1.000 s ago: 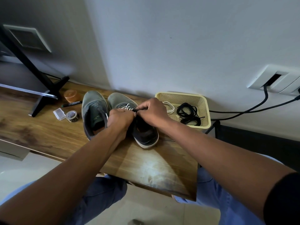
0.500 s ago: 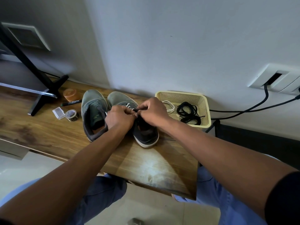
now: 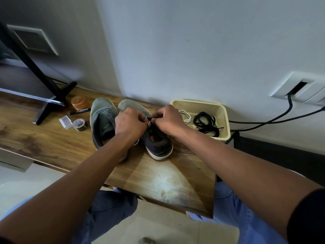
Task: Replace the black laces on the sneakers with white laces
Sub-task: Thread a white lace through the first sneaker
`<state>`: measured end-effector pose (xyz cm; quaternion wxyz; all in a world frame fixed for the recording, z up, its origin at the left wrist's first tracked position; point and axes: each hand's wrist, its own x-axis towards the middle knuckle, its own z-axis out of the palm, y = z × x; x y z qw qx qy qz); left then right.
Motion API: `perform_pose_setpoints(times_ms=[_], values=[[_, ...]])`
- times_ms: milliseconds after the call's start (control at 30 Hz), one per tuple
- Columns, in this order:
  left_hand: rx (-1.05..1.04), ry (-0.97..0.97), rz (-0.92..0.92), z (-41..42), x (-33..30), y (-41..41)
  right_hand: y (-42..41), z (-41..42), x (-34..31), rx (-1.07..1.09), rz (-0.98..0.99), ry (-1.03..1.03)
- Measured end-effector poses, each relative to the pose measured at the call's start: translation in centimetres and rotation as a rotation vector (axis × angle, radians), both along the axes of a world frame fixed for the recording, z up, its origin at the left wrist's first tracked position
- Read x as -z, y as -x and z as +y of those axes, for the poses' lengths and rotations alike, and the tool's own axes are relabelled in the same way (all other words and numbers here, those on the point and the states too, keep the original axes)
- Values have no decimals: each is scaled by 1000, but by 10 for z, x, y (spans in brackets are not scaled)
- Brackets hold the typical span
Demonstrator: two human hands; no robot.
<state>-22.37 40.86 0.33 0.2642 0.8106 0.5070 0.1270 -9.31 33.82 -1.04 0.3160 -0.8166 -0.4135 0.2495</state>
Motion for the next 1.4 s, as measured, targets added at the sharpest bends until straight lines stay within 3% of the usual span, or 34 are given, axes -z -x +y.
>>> perform_pose_setpoints(times_ms=[333, 567, 1400], values=[[148, -204, -146, -7, 5, 5, 0, 0, -1, 0, 7, -11], [252, -286, -47, -4, 7, 2, 0, -2, -2, -2, 13, -30], [251, -376, -49, -14, 11, 2, 5, -3, -1, 11, -25, 13]])
